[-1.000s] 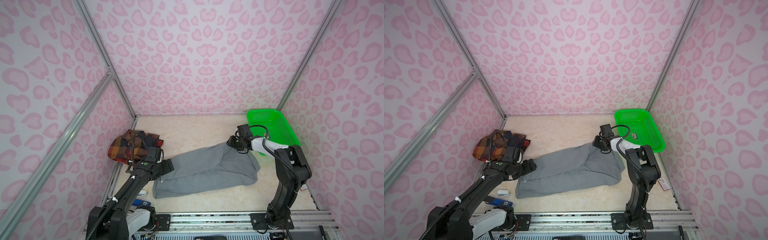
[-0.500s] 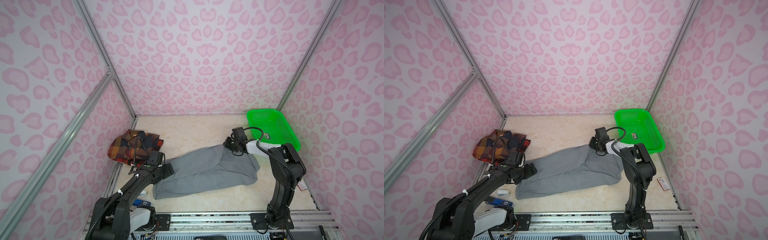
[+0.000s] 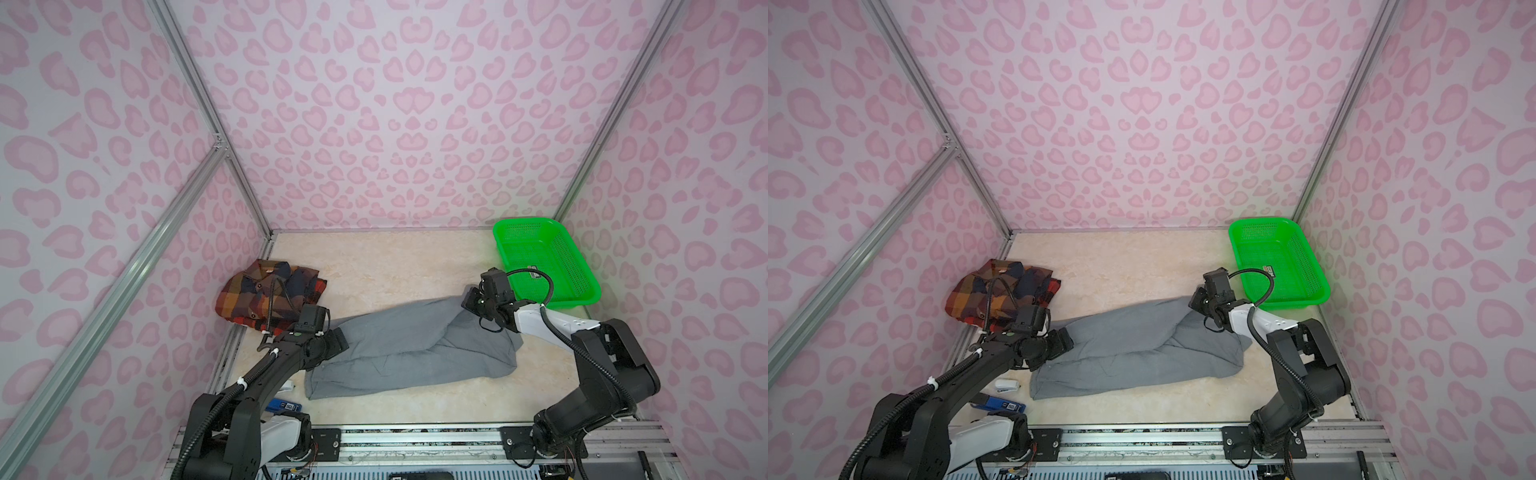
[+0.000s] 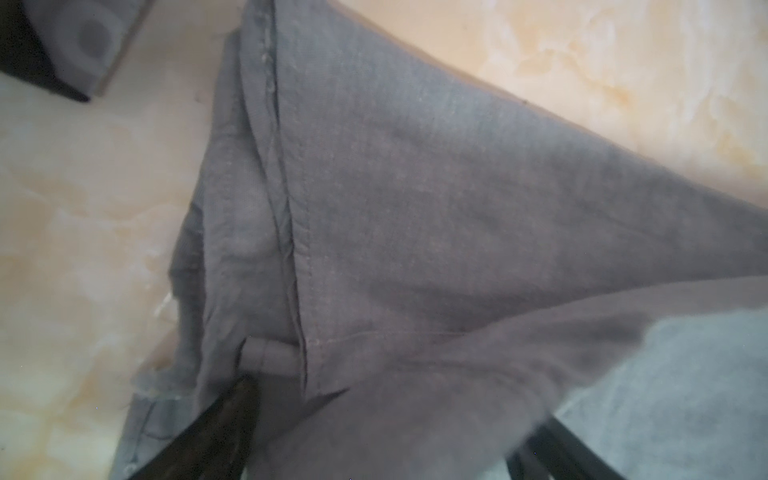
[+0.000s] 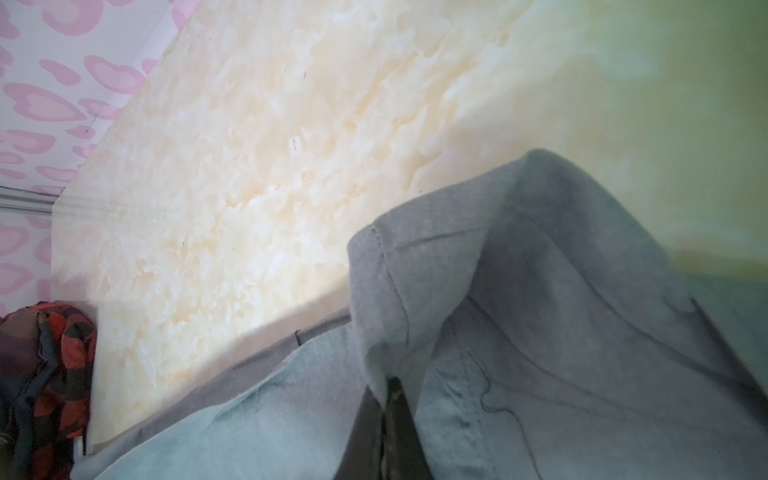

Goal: Fold and stack the long sleeve shirts

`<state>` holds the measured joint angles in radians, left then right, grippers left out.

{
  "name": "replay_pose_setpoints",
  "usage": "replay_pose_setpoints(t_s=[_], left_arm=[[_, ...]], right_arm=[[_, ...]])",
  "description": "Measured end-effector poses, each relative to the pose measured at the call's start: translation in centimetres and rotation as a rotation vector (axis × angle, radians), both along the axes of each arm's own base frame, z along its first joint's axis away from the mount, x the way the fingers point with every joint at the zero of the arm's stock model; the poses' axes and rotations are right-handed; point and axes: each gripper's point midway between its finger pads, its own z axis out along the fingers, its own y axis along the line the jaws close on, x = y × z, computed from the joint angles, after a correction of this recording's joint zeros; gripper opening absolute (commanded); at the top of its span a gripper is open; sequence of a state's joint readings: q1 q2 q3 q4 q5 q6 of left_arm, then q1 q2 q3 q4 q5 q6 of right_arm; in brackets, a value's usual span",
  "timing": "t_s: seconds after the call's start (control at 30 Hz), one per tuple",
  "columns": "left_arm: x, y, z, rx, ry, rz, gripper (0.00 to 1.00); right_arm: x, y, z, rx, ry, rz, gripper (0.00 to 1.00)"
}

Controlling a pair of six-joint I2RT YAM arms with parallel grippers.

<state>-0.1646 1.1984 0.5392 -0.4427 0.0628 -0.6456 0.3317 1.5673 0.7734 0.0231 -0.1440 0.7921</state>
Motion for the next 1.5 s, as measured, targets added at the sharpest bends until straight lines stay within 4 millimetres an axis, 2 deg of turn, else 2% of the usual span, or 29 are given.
replay_pose_setpoints(t_s=[0.13, 0.3, 0.43, 0.57, 0.63, 0.8, 1.0, 1.07, 1.2, 1.27, 1.37, 1.5], left_arm=[[0.1, 0.1, -0.1, 0.001, 0.003, 0.006, 0.91], [0.2, 0.3, -0.1, 0.000, 0.004, 0.012, 0.91], [0.3, 0.3, 0.0, -0.001, 0.002, 0.013, 0.91], [0.6, 0.3, 0.5, -0.003, -0.008, 0.014, 0.91], [0.9, 0.1, 0.8, -0.008, -0.018, 0.013, 0.91], [1.0, 0.1, 0.7, -0.010, -0.011, 0.012, 0.91], [1.0, 0.1, 0.6, -0.009, -0.007, 0.012, 0.91], [1.0, 0.1, 0.6, -0.009, -0.007, 0.012, 0.91], [0.6, 0.1, 0.3, -0.007, 0.002, 0.012, 0.91], [0.4, 0.2, 0.1, -0.006, 0.008, 0.012, 0.91], [0.3, 0.2, 0.0, -0.006, 0.008, 0.012, 0.92], [0.3, 0.2, 0.0, -0.006, 0.007, 0.012, 0.91]], right_arm=[[-2.3, -0.7, -1.6, -0.032, 0.046, -0.011, 0.21], [-4.1, -1.6, -3.9, -0.046, 0.107, -0.021, 0.32], [-4.4, -2.9, -1.8, -0.024, 0.075, -0.052, 0.38], [-2.9, -3.7, 2.7, 0.004, -0.031, -0.080, 0.37], [-2.1, -4.3, 4.0, 0.009, -0.063, -0.096, 0.38], [0.3, -6.4, 3.1, 0.029, -0.001, -0.155, 0.47], [2.2, -5.6, 2.0, 0.081, 0.044, -0.130, 0.52], [2.1, -5.1, 1.5, 0.089, 0.057, -0.121, 0.51], [1.5, -3.9, -0.2, 0.096, 0.098, -0.087, 0.30], [0.3, -4.3, -1.0, 0.086, 0.119, -0.094, 0.20], [-1.3, -5.1, -1.0, 0.074, 0.120, -0.108, 0.13], [-3.0, -5.8, -0.5, 0.060, 0.109, -0.114, 0.11]])
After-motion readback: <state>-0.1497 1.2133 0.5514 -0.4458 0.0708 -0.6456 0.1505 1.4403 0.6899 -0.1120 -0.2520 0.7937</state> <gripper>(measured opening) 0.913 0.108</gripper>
